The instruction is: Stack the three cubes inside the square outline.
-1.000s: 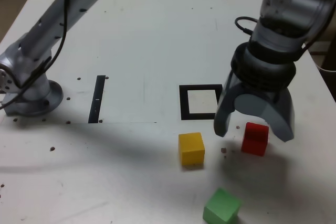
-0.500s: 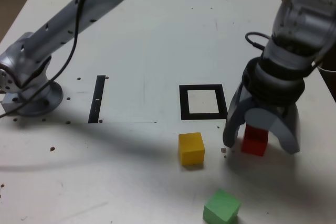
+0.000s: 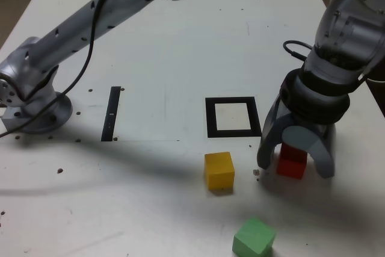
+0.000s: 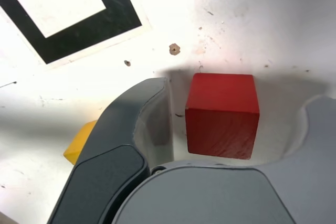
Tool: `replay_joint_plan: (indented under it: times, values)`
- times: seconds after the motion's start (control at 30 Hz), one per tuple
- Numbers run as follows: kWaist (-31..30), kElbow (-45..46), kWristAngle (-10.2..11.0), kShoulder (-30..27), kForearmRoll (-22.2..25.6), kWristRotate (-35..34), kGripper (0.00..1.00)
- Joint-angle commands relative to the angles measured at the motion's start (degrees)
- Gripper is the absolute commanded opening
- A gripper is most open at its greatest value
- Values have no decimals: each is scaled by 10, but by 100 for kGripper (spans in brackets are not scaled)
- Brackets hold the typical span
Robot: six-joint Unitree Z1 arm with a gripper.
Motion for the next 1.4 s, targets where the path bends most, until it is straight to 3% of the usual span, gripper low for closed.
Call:
replay_joint_plan:
  times: [0.0, 0.17, 0.93, 1.37]
  values:
    - [1, -3, 4, 4, 6, 2, 50]
    - [1, -5, 6, 4, 5, 5, 39]
    - [1, -5, 9, 0, 7, 6, 39]
    - [3, 81, 24, -101, 9, -17, 39]
